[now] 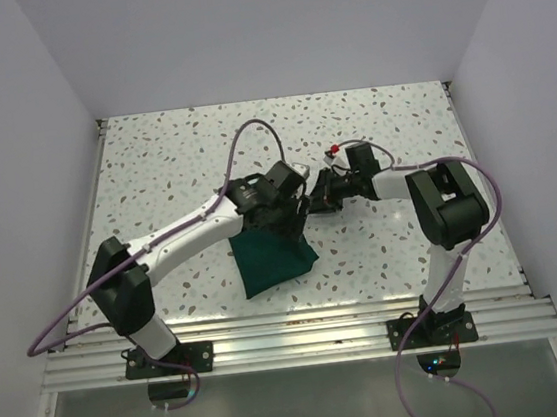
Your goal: Prepare the surgical pack
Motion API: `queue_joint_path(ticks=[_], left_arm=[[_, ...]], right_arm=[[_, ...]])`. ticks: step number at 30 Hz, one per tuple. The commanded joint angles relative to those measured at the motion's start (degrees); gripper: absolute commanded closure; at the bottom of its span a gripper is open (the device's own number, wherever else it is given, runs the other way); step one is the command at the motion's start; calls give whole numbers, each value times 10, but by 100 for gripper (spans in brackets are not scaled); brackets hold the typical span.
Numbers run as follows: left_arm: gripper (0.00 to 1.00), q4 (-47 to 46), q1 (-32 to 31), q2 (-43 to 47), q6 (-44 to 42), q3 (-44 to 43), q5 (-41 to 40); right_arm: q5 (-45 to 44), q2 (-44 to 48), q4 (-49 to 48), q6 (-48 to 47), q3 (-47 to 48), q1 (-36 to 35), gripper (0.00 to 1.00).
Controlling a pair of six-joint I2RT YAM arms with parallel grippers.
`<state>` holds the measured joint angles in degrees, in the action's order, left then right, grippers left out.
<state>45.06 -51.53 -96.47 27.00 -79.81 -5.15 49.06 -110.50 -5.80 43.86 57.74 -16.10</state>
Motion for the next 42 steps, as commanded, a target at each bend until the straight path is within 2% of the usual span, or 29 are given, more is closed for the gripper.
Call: queue_joint_path(ticks=[1,4,7,10,15,16,19,21,23,31,34,39,42], left_arm=[[33,-20,32,78,23,6,-32],[45,-30,114,96,39,20,-12],[57,-35,150,67,40,12,27],[65,-19,152,12,38,-15,45],[76,-49,151,-58,42,-10,97],[77,-54,150,-65,44,-10,103],[78,-66,144,-87,43,-17,120],[79,-65,142,-101,36,-30,129],[79,-64,141,-104,33,-33,131],[79,-46,142,-73,26,-24,113],[79,-42,142,-56,26,-16,107],[78,-22,143,-38,22,-16,81],[78,-20,143,-43,16,-17,80]], right_arm=[[13,19,44,-45,12,-7,80],[11,12,45,-46,22,-24,81],[17,-2,34,-40,31,-43,81],[17,-7,27,-40,31,-59,82],[29,-40,4,-24,36,-96,84],[33,-48,-4,-17,39,-112,85],[54,-71,-138,67,18,-133,91],[56,-68,-172,108,-1,-131,92],[53,-55,-163,100,-3,-124,92],[60,-9,-129,77,-37,-15,91],[59,-6,-95,40,-22,-15,92],[51,-22,-107,47,-12,-29,92],[48,-42,-149,78,-7,-53,92]])
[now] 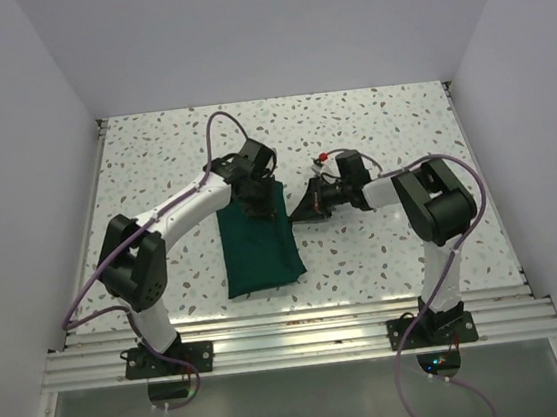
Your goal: Prepare the surgical pack
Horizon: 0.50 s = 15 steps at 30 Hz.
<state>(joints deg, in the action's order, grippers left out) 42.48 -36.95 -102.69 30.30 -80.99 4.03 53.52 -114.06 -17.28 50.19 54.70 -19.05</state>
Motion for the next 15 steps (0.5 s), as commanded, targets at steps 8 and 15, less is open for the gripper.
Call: queue_joint_path(ticks=[8,15], left_arm=[[80,-20,-9,-10,-9,-4,38],[80,-18,-12,-10,-7,-5,37]], right_arm=[[3,-114,-395,291,47,-120,92],[-14,-82,-375,250,-21,-60,98]])
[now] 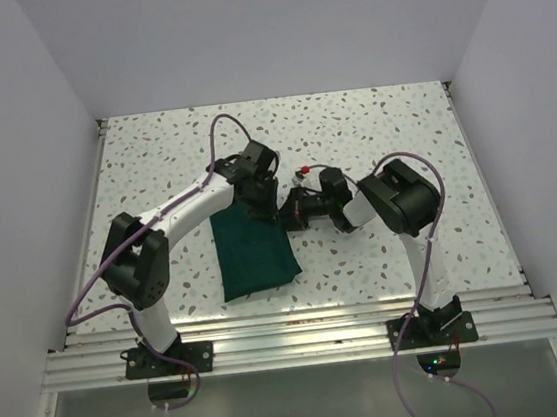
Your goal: Prepare the surgical pack
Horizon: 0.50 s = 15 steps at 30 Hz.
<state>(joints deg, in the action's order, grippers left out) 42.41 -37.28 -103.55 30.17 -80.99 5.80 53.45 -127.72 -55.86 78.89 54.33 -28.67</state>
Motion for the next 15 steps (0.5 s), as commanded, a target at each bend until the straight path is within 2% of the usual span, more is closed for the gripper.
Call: queue_joint_path(ticks=[1,2,3,5,8,15], left_arm=[[80,-16,-9,1,-6,-3,17],[80,-15,-9,3,-6,-2,16],[80,-13,-9,5,-6,0,14],[80,-10,-9,12,-5,3,9],[80,-4,-8,20,-6,6,-4],[80,-7,-8,12,-6,10,10]], right_arm=[[-12,88,57,-74,-19,53,97],[-13,105,106,-112,-16,61,97],[-13,119,196,-175,-12,67,97],[-18,148,305,-229,6,79,96],[-23,157,389,-304,32,80,96],[-29,118,382,-310,55,44,96]])
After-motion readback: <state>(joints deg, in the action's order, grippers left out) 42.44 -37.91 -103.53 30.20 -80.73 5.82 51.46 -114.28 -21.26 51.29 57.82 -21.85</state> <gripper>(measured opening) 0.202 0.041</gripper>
